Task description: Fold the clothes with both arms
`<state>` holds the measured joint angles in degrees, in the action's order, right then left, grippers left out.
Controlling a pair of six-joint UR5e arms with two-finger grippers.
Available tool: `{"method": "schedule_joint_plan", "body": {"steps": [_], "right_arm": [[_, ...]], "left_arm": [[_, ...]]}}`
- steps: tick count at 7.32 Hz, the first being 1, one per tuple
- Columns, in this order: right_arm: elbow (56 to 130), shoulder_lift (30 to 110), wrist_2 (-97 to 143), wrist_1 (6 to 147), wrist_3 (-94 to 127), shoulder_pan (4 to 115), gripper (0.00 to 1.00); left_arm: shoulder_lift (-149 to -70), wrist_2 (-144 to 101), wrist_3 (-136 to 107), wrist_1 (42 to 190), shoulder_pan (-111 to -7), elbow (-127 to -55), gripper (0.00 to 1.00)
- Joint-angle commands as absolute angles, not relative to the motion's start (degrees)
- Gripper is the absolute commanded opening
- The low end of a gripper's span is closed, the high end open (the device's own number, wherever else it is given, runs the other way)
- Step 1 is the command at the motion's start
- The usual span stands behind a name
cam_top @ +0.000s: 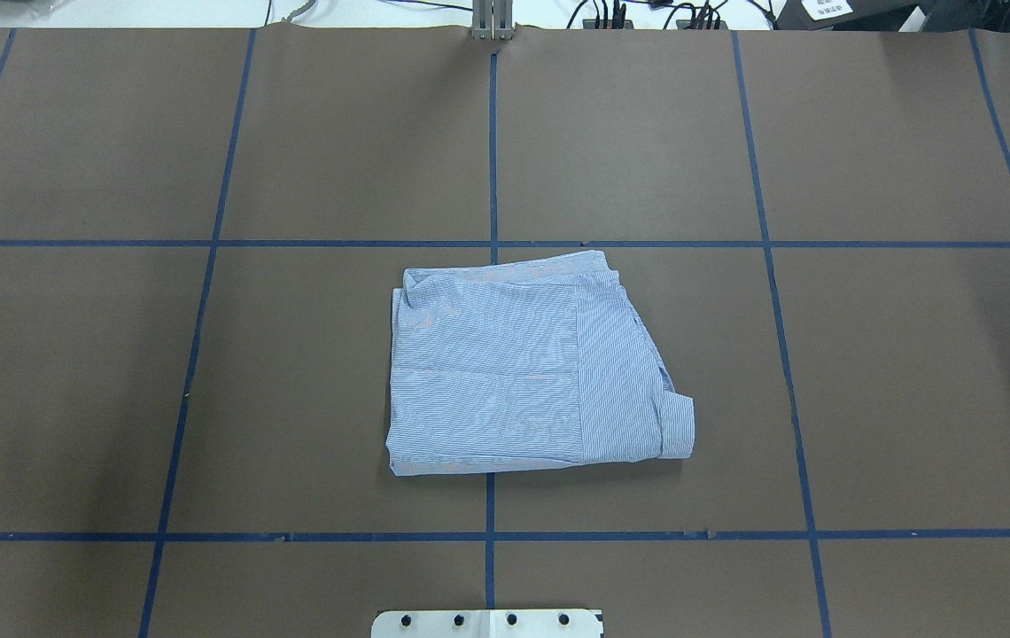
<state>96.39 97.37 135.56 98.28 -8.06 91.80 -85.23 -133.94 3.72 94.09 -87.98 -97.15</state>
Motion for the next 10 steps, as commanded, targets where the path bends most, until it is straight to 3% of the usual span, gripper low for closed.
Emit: {"method": "schedule_joint_plan", "body": {"steps": [1,4,7,10], "right_arm": [[100.36,100.46,135.35,98.26,-4.94,91.85,1.0],[99.67,99.94,133.26,97.83,-4.75,91.76,1.0],[94.42,99.76,131.92,84.07,3.06,91.76,1.0],[95.27,98.8,135.68,83.84,2.99,91.76,1.0]], "left_arm": [[-85.08,-133.77,3.43,94.22,-87.98,-97.38,0.99],[-85.08,-133.59,3.43,94.31,-87.98,-97.21,0.99],[-85.08,-133.51,3.43,94.31,-87.98,-97.12,0.99],[-85.17,-133.33,3.43,94.31,-87.98,-97.03,0.99]]}}
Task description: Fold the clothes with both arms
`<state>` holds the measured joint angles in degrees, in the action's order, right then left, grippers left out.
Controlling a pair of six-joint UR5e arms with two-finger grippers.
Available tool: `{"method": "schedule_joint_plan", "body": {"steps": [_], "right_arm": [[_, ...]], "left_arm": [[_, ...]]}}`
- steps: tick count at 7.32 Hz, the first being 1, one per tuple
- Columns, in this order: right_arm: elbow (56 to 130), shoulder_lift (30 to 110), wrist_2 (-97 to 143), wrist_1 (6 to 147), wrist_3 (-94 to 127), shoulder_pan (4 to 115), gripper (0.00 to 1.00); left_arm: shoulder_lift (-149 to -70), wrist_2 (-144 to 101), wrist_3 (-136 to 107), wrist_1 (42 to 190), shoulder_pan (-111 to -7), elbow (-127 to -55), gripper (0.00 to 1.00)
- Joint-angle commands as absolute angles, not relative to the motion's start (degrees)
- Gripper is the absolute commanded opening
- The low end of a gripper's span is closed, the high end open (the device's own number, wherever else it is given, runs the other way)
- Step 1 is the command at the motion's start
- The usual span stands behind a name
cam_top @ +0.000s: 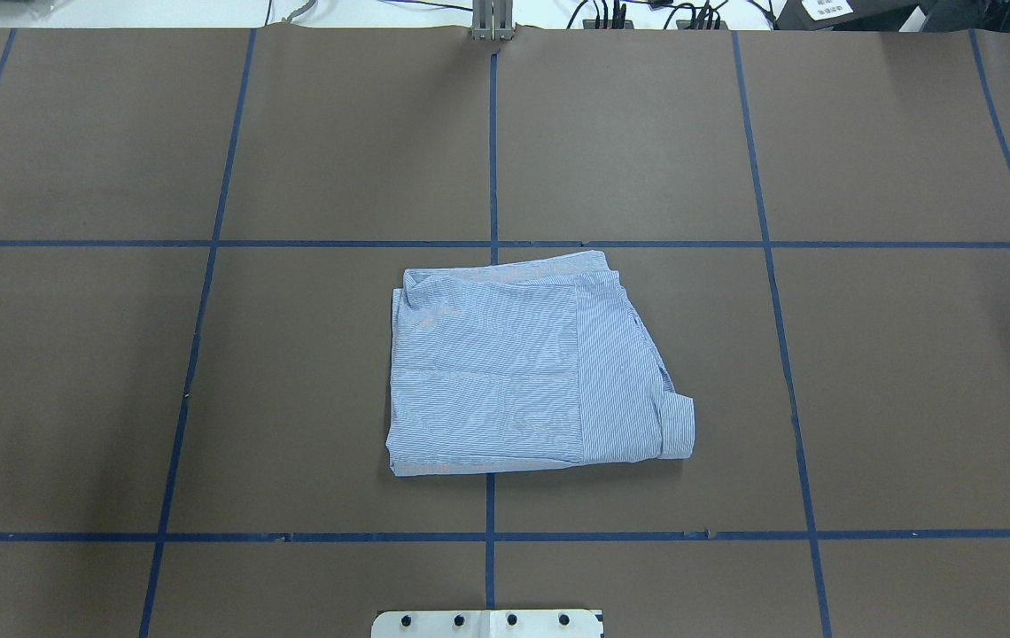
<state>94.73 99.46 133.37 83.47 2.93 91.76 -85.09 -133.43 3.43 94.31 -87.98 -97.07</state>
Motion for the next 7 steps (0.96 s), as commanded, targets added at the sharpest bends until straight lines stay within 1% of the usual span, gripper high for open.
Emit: {"method": "schedule_joint_plan", "body": {"steps": [1,3,7], "right_arm": [[96.4,98.79,136.05,85.33,2.99,91.76,1.0],[102.8,99.67,136.05,92.68,2.12,92.28,1.0],[102.92,99.75,135.7,93.34,-1.23,92.46,1.0]], "left_arm": [[-85.17,-133.33,3.43,94.31,-87.98,-97.12,0.99],[-85.17,-133.33,3.43,94.31,-87.98,-97.29,0.99],[-85.17,-133.33,3.43,94.31,-87.98,-96.94,0.99]]}}
